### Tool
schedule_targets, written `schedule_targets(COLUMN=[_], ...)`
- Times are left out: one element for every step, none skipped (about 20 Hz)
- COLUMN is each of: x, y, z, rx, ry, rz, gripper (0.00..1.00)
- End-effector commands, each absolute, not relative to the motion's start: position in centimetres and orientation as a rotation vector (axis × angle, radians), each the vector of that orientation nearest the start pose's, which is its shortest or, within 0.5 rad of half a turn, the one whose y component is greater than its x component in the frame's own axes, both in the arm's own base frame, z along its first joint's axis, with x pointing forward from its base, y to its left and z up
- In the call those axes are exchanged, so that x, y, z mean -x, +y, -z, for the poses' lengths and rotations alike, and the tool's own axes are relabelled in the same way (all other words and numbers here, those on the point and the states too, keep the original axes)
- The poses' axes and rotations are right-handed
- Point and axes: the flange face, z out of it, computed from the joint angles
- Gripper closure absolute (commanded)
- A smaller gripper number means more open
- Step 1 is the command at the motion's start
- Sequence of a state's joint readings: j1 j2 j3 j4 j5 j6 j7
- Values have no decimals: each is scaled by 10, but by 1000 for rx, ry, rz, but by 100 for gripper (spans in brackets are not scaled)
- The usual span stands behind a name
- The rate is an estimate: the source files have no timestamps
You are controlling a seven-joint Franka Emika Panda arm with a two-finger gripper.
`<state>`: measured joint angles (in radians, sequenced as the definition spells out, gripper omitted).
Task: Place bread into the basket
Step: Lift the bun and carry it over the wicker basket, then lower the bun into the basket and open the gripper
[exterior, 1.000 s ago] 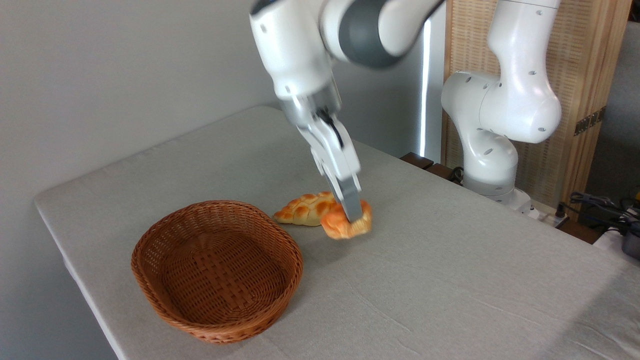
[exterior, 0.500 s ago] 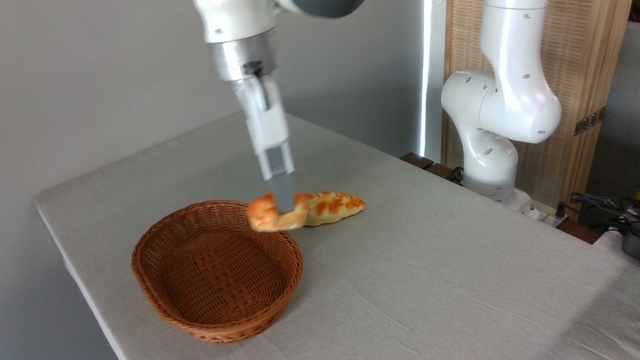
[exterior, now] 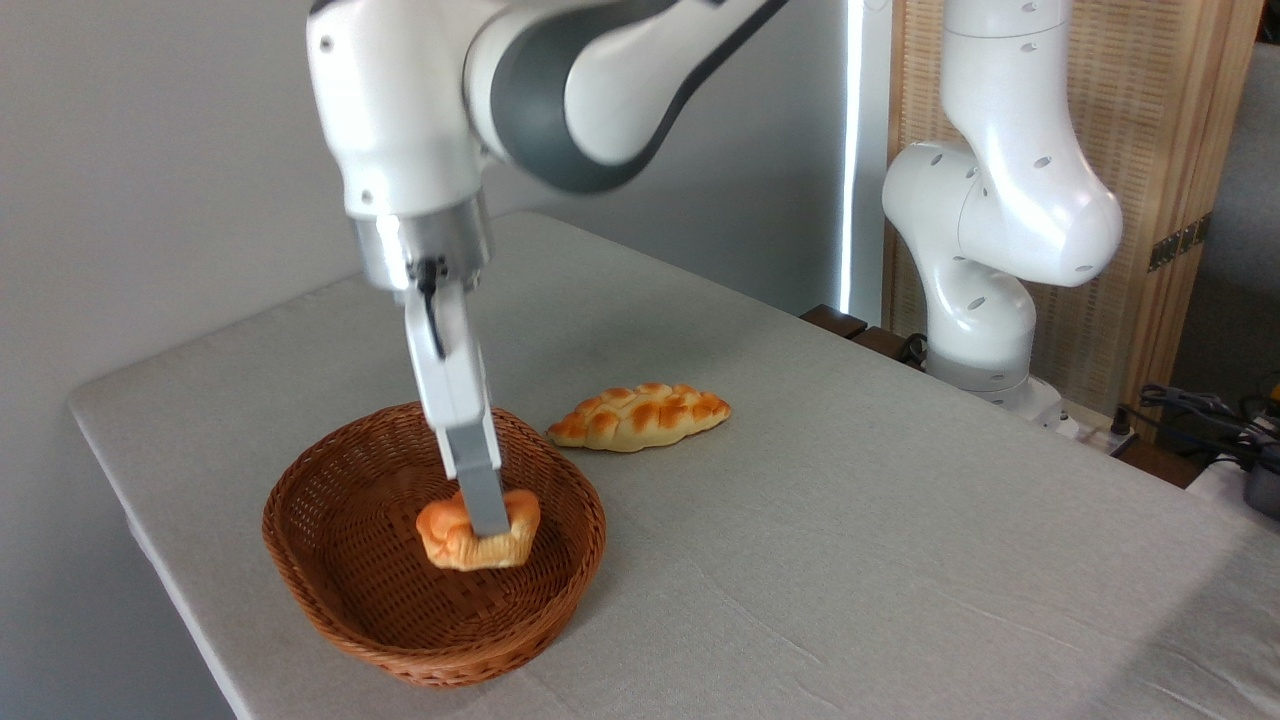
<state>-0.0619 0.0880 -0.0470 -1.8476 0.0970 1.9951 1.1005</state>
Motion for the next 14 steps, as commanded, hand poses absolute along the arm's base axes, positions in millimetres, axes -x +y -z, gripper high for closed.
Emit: schedule_targets(x=[-595,-595,-595,-595,-595,-595,-595,-595,-595,-595,-595,-595,-595,-593], y=[-62,-61,-61,-61,-61,-61,-61,-61,-61,-61,-61,-61,-60,-59], z=[-460,-459,-460,-460,-460,-461,-461,-461,-462,-464,-465,-470,-474,-487], rx=[2429,2431,2432,2434,2436,2437,2437,2437,2437,2436,2435,2445,2453,2465], ry=[1813,1811,1809,1805,1803,1801,1801,1801,1800,1799,1798,1787,1779,1751], rz=[-4,-6,-4,-4,-4,-2,-2,-2,1,5,9,26,38,74], gripper=[0,0,0,0,0,0,0,0,0,0,0,0,0,0])
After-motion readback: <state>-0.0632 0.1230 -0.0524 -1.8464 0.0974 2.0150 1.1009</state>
